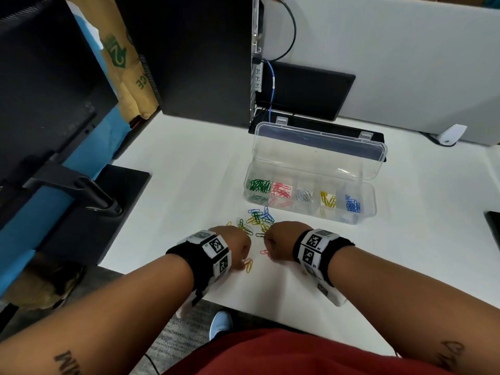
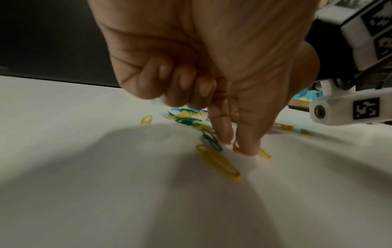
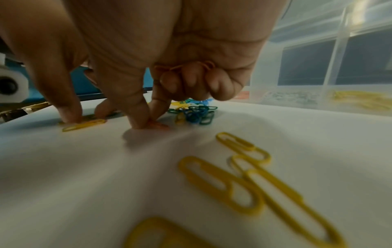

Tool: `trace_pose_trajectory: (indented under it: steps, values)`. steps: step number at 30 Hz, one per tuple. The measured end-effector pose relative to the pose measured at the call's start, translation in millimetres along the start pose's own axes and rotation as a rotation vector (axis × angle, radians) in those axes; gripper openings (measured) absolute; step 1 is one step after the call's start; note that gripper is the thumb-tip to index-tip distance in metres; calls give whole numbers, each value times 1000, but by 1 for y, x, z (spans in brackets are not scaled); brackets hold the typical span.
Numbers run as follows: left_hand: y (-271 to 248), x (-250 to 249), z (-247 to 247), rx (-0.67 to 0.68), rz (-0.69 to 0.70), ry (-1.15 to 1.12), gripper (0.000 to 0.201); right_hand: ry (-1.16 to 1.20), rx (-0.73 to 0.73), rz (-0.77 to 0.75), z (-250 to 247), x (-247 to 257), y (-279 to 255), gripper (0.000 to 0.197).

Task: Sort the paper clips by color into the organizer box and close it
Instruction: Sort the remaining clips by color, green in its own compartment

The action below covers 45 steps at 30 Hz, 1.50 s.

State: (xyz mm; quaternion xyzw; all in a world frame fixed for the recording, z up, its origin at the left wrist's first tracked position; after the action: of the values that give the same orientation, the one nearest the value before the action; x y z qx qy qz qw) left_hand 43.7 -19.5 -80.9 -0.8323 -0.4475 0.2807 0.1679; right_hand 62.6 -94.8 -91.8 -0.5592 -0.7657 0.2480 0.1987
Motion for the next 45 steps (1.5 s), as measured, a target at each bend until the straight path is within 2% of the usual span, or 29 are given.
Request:
trace_pose_trajectory:
  steps: [6, 11, 14, 17, 19, 22, 25, 27, 31, 34, 40, 45]
  values:
    - [2, -3, 4, 24, 8, -5, 12, 56, -15, 38, -3, -9, -3, 20]
    - [6, 3, 12, -4, -21, -119, 4, 188, 5, 94, -7, -19, -8, 24]
    - [9, 9, 9, -33, -31, -206, 26, 383, 9, 107, -17, -28, -15, 18]
    - [10, 14, -7, -71, -50, -314, 31, 603, 16, 145, -33, -43, -20, 20]
    - [10, 18, -23, -123, -62, -418, 31, 762, 91, 197, -33, -53, -21, 18]
    - [9, 19, -42, -217, -79, -645, 31, 1186, 243, 247, -27, -60, -23, 12]
    - [10, 14, -53, -282, -85, -867, 26, 1488, 247, 208, -36, -63, -26, 18]
    - [12, 11, -58, -335, -123, -1034, 25, 1581, 184, 185, -47, -68, -30, 21]
    - [14, 6, -63, -357, -212, -1306, 38, 1732, 72, 185, -62, -82, -32, 25]
    - [18, 3, -70, -364, -189, -1459, 39, 1829, 21, 181, -68, -91, -33, 25]
    - [24, 4, -82, -424, -177, -1700, 33, 1940, 42, 170, -75, -94, -32, 26]
    - [35, -1, -89, -382, -122, -1824, 31, 2042, 127, 192, -76, -93, -25, 34]
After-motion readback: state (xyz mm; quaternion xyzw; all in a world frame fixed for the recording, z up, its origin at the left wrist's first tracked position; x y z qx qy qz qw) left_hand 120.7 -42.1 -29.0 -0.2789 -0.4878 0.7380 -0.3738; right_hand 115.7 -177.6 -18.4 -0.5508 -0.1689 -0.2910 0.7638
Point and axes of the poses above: each hand's wrist, its own y-axis towards the middle knuckle, its own z-axis out of the palm, x = y × z, the point moved 10 cm from there along y, towards the middle knuckle, and after that the axes turned 13 degrees about z, right-handed, at the moved point
